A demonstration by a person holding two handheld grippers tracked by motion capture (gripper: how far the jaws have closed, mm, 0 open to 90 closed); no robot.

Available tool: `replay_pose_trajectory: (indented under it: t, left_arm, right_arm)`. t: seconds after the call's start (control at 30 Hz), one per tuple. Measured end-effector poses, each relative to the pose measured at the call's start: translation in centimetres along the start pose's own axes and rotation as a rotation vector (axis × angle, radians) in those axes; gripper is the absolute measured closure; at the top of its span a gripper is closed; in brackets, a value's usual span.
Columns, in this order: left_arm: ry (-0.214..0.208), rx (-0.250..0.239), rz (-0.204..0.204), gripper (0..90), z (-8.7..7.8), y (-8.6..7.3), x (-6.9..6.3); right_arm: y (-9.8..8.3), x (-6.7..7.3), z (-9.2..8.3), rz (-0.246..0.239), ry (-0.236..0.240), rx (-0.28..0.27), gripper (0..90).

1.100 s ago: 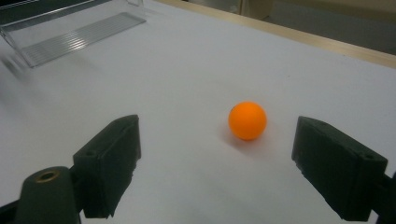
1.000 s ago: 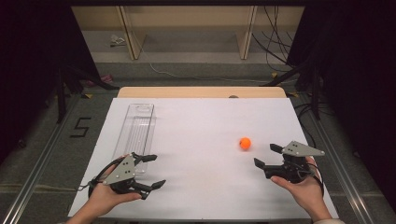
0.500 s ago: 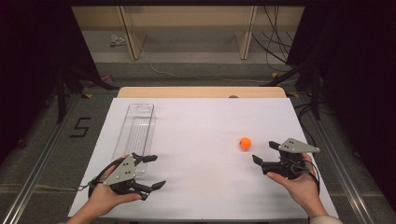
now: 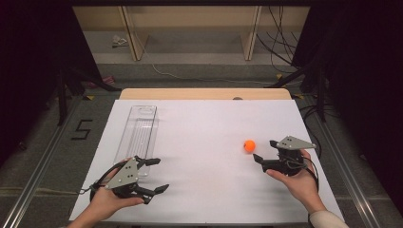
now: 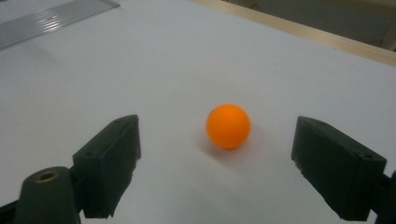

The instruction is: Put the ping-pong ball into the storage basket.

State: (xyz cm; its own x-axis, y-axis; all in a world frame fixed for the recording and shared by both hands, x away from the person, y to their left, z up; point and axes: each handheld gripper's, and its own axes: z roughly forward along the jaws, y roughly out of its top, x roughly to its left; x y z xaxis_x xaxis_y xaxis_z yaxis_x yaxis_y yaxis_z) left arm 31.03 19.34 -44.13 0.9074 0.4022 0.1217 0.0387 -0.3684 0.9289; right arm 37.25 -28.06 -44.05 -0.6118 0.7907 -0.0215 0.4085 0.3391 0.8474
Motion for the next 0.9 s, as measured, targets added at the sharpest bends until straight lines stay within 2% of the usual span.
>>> replay_pose_trajectory:
  t: [0.47,0.9]
  left_arm:
    - [-0.002,-0.001,0.001,17.6,0.0,0.0,0.0]
    - [-0.006,0.001,0.002,17.6,0.1,0.0,-0.1]
  right_arm:
    - [0.8,-0.7,3.7,-0.014,-0.004,0.062,16.5]
    - [1.1,-1.3,6.3,-0.014,-0.003,0.102,16.5]
